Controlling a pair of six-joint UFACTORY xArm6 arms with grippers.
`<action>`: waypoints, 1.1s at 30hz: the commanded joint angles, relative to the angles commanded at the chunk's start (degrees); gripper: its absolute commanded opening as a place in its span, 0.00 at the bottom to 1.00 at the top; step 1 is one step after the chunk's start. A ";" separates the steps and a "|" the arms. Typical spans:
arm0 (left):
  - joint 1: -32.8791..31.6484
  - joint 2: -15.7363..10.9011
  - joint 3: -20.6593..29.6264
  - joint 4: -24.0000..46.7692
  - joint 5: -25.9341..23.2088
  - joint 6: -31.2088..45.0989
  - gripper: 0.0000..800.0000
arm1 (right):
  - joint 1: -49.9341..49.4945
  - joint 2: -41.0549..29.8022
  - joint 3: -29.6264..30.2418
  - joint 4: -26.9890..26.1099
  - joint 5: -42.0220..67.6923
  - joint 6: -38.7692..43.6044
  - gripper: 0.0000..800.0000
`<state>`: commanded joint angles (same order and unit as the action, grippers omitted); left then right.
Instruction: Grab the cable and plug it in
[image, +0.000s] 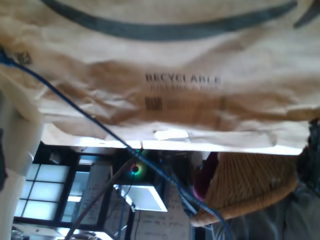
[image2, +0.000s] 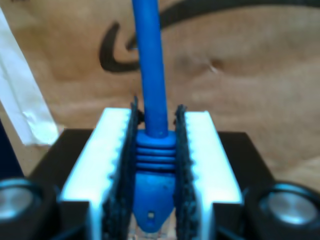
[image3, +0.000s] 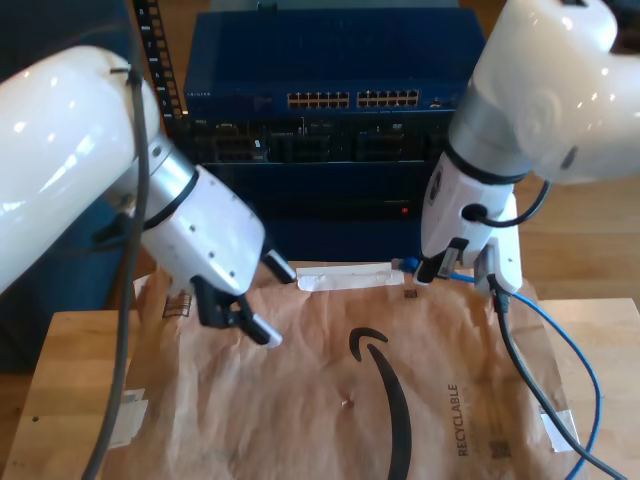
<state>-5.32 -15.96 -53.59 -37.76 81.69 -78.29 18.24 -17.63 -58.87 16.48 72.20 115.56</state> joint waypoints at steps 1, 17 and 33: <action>-0.09 0.26 -0.26 -0.88 0.00 0.09 1.00 | -0.09 0.00 -0.44 1.58 0.70 0.00 0.01; -0.09 3.52 -7.03 -11.52 3.34 2.46 1.00 | -4.13 -2.99 -2.64 9.85 2.46 0.00 0.01; -0.35 5.01 -8.79 -13.98 5.71 5.19 1.00 | -7.03 -6.86 -7.47 12.04 6.24 0.00 0.01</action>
<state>-5.67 -10.95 -62.38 -51.74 87.41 -73.10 11.21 -24.48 -66.34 28.53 78.44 115.56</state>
